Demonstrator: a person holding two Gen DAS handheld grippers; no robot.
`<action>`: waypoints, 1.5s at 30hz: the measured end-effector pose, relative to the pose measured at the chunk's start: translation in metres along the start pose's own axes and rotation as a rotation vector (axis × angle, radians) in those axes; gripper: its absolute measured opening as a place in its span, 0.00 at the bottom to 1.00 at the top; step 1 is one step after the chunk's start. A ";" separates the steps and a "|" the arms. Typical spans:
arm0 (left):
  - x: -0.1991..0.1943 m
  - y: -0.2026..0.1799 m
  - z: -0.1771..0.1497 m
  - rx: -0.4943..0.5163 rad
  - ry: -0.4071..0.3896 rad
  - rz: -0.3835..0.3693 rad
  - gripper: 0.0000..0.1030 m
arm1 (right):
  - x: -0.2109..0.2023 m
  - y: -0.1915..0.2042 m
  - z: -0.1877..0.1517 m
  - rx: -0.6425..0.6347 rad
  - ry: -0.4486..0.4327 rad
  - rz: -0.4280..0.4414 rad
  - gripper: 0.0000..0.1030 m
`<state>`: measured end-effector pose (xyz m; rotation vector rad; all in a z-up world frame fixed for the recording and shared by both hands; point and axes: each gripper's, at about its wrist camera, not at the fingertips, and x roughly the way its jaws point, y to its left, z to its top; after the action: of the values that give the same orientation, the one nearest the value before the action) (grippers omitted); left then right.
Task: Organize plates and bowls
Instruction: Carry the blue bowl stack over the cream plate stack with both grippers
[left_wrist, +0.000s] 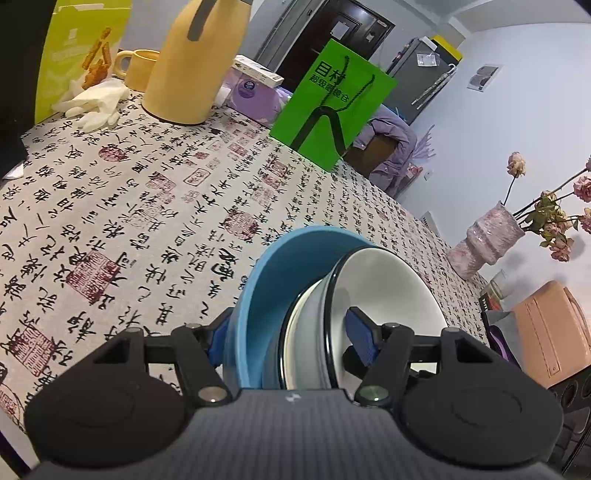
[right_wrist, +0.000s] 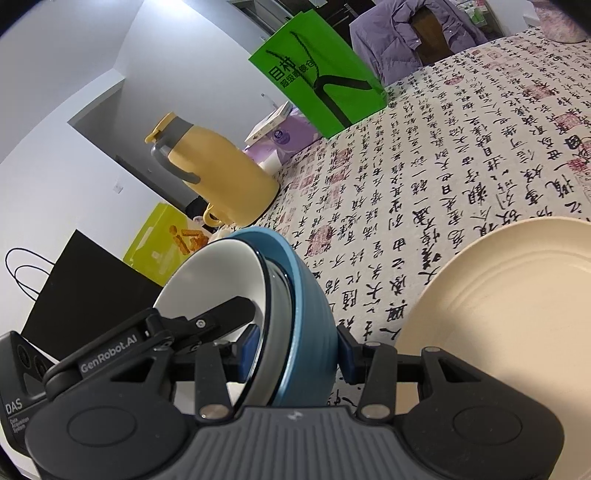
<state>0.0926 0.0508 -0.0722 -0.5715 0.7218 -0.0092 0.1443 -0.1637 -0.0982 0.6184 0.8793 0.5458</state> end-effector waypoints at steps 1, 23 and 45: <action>0.001 -0.002 0.000 0.002 0.001 -0.001 0.63 | -0.001 -0.001 0.001 0.002 -0.002 0.000 0.42; 0.013 -0.050 -0.021 0.060 0.031 -0.039 0.62 | -0.044 -0.038 0.003 0.048 -0.068 -0.019 0.42; 0.040 -0.097 -0.057 0.104 0.088 -0.083 0.63 | -0.084 -0.088 0.001 0.110 -0.113 -0.073 0.42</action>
<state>0.1052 -0.0672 -0.0828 -0.5035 0.7777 -0.1492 0.1169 -0.2807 -0.1137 0.7078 0.8256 0.3944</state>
